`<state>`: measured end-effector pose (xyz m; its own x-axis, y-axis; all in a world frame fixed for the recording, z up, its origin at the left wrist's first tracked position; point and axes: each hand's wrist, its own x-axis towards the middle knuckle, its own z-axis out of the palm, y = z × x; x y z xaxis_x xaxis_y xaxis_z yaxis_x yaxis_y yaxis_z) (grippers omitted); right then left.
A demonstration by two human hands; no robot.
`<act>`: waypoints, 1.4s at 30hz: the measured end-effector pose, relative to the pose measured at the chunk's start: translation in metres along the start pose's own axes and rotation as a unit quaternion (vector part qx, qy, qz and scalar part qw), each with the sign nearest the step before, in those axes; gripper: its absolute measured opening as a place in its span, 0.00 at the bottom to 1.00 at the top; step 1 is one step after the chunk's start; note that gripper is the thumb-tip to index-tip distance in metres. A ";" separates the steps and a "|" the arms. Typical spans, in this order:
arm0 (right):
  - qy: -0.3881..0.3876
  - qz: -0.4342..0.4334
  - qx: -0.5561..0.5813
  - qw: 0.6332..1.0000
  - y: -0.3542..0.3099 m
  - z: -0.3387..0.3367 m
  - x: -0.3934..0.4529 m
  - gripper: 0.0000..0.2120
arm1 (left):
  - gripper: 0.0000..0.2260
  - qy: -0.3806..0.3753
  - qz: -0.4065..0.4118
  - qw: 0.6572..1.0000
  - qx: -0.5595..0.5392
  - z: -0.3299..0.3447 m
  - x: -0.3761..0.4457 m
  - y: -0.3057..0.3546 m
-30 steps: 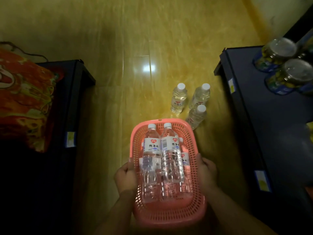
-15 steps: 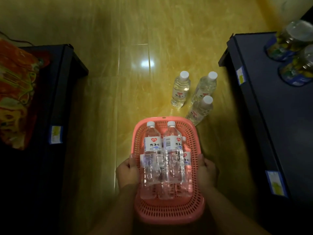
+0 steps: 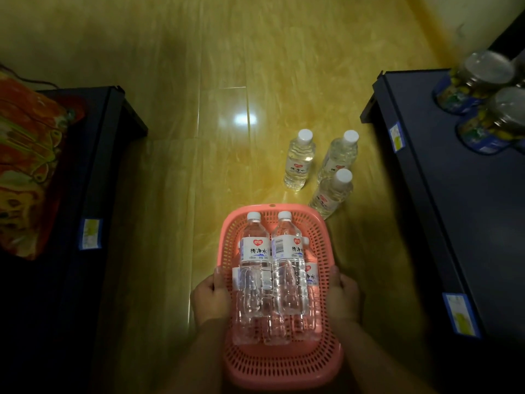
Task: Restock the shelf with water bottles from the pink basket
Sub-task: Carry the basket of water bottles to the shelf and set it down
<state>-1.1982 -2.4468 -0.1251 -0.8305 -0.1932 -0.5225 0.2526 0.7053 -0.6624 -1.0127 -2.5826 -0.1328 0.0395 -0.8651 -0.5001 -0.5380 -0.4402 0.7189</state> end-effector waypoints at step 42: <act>0.006 -0.019 -0.030 0.999 0.008 0.005 -0.002 0.25 | 0.24 -0.012 0.035 0.999 0.004 -0.002 0.002 -0.004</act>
<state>-1.1924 -2.4446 -0.1320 -0.8448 -0.2134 -0.4908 0.1909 0.7366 -0.6489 -1.0085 -2.5836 -0.1358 -0.0179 -0.8880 -0.4595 -0.5448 -0.3767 0.7492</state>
